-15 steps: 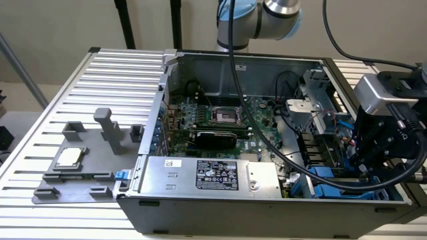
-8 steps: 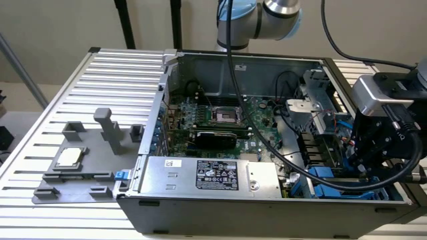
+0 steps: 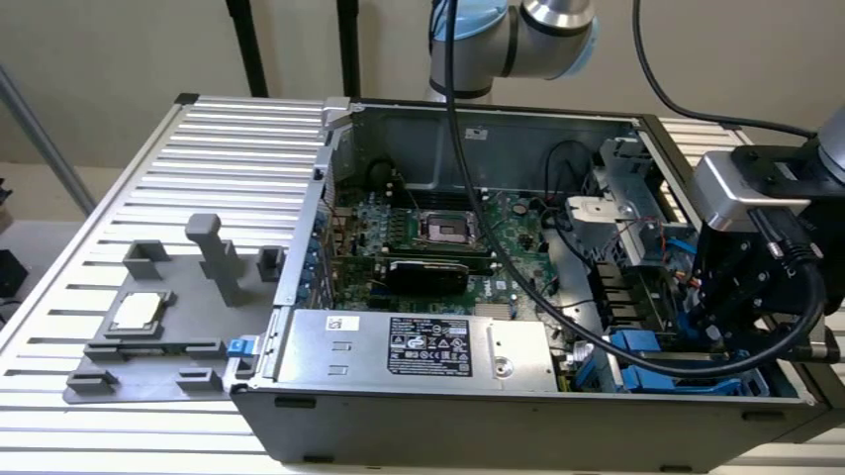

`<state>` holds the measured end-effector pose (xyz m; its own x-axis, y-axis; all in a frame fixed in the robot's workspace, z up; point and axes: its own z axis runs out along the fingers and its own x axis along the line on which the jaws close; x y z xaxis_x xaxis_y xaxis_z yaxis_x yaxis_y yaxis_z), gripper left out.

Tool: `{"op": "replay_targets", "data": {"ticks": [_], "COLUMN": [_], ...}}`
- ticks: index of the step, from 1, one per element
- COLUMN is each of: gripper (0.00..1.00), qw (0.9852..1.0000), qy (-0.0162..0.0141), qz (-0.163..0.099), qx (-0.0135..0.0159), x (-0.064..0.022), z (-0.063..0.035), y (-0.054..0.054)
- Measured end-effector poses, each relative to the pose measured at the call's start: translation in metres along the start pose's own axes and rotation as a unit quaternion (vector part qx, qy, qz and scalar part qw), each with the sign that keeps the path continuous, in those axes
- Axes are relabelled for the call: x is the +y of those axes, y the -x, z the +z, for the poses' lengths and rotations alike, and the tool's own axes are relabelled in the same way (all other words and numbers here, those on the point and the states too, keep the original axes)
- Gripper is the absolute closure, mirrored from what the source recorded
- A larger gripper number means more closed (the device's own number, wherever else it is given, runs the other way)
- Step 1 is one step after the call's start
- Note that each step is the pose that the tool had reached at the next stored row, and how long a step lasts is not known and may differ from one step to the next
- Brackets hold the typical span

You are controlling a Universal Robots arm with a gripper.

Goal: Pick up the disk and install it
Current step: 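Insert the first disk wire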

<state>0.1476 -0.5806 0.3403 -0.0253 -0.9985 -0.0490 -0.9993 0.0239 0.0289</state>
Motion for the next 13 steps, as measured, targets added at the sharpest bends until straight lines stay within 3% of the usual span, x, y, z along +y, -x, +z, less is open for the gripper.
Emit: {"op": "replay_targets", "data": {"ticks": [13], "gripper": [0.84], "qw": [1.0000], "qy": [-0.0060], "qz": [0.000], "qx": [0.0000], "x": [0.0028], "z": [0.0038], "y": [0.0005]}}
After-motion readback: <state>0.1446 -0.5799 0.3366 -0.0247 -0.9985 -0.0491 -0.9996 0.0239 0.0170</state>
